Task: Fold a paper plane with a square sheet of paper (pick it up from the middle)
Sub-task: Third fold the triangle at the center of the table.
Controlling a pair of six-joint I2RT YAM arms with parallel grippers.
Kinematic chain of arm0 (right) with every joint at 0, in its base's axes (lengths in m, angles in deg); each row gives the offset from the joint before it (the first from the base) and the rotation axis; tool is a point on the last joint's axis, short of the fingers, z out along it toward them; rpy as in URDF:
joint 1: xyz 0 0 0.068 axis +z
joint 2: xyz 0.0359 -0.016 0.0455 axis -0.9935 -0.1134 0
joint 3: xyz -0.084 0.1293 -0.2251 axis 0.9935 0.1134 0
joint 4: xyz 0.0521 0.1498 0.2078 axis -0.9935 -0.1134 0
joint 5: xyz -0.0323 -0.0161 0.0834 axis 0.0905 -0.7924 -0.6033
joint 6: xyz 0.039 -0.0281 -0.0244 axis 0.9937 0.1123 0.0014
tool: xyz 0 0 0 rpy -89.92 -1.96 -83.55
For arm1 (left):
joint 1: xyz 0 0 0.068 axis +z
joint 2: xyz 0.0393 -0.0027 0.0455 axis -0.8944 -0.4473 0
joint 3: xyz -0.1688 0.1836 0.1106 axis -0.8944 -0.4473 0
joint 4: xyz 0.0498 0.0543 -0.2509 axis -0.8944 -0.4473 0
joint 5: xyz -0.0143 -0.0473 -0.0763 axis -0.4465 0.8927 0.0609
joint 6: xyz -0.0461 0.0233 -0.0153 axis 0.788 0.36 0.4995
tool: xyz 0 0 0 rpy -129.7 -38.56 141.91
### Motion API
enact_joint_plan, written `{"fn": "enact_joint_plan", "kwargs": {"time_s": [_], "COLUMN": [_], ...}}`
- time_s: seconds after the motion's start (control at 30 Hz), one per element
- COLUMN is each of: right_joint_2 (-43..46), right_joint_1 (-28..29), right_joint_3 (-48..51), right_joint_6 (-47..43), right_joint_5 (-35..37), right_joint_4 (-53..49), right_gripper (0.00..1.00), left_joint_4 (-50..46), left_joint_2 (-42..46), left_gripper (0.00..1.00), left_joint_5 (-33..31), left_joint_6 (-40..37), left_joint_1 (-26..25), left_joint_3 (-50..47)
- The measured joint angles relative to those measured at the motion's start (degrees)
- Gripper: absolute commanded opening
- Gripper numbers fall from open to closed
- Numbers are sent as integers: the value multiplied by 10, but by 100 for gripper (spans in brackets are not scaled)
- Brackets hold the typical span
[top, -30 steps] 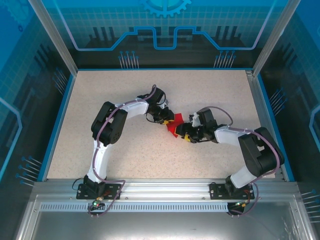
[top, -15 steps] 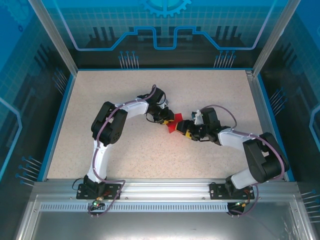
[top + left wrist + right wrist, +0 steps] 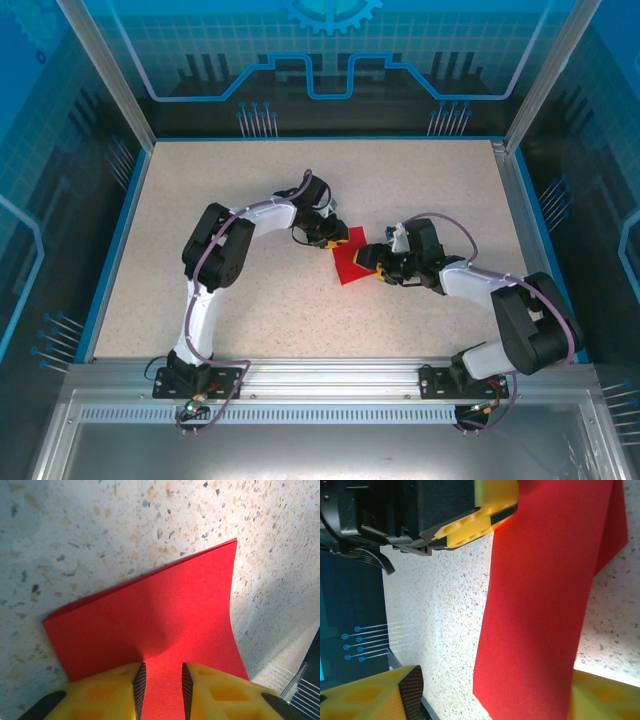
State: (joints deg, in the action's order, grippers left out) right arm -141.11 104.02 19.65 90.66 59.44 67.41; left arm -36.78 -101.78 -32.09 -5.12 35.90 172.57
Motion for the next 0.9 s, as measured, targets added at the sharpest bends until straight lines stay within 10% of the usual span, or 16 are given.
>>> {"fn": "enact_joint_plan", "kwargs": {"time_s": [0.6, 0.9], "right_joint_2": [-160, -181], "right_joint_1": [-7, 4], "right_joint_3": [-167, -163], "right_joint_6": [-99, -78], "right_joint_5": [30, 45], "right_joint_4": [-167, -168], "right_gripper": [16, 13], "left_joint_4": [16, 23], "left_joint_2": [31, 92], "left_gripper": [40, 37], "left_joint_5": [4, 3], "left_joint_6": [-42, -37], "left_joint_1": [0, 0], "left_joint_3": [-45, -114]}}
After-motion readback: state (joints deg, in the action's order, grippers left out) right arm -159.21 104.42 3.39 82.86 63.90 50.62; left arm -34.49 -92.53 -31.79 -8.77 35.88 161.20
